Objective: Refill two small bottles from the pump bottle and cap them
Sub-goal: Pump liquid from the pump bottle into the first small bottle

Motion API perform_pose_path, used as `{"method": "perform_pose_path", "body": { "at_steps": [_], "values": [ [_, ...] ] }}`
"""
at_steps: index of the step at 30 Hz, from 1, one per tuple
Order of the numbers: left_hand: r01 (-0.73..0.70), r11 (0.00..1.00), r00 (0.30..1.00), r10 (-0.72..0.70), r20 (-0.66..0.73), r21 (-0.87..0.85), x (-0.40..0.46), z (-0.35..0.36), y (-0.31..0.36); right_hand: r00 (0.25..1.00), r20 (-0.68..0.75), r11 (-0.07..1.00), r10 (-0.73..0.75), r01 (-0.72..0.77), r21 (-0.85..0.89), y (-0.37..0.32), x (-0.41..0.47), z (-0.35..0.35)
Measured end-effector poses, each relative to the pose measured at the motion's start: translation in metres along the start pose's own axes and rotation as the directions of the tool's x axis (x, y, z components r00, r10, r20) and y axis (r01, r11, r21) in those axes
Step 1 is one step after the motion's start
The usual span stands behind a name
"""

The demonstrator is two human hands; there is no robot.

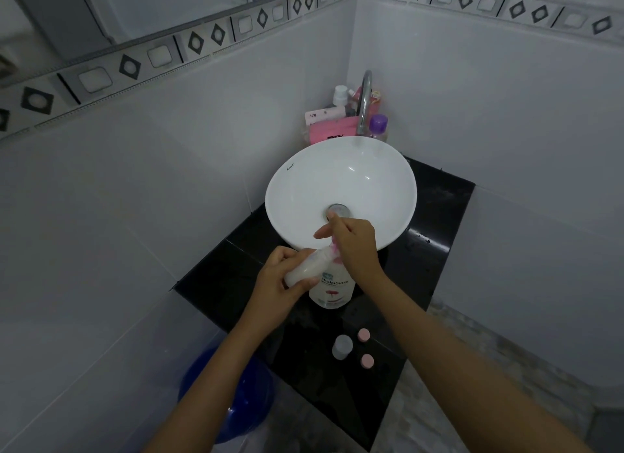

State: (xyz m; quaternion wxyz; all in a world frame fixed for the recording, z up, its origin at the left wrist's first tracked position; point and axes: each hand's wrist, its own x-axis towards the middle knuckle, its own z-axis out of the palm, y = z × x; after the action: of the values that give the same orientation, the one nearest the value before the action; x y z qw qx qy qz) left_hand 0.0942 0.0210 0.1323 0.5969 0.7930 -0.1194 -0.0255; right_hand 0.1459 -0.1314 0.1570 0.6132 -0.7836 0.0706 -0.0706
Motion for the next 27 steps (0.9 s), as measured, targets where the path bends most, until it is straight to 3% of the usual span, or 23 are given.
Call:
{"method": "perform_pose_path", "body": {
  "at_steps": [5, 10, 19, 27],
  "values": [
    [0.018, 1.0, 1.0, -0.018, 0.001, 0.007, -0.001, 0.001, -0.005, 0.999, 0.0, 0.999, 0.039, -0.039, 0.023, 0.011, -0.004, 0.006],
    [0.053, 0.998, 0.998, -0.053, 0.013, 0.018, -0.004, 0.003, -0.008, 0.998, -0.001, 0.994, 0.057, -0.057, -0.088, 0.018, -0.006, 0.007],
    [0.057, 0.998, 0.998, -0.057, 0.004, -0.018, -0.005, 0.0, 0.008, 0.987, 0.016, 0.986, 0.16, -0.16, 0.045, -0.011, -0.006, -0.001],
    [0.093, 0.994, 0.996, -0.093, 0.005, -0.049, -0.014, -0.007, 0.014, 0.99, -0.033, 0.99, 0.14, -0.139, 0.03, -0.007, -0.003, 0.002]
  ]
}}
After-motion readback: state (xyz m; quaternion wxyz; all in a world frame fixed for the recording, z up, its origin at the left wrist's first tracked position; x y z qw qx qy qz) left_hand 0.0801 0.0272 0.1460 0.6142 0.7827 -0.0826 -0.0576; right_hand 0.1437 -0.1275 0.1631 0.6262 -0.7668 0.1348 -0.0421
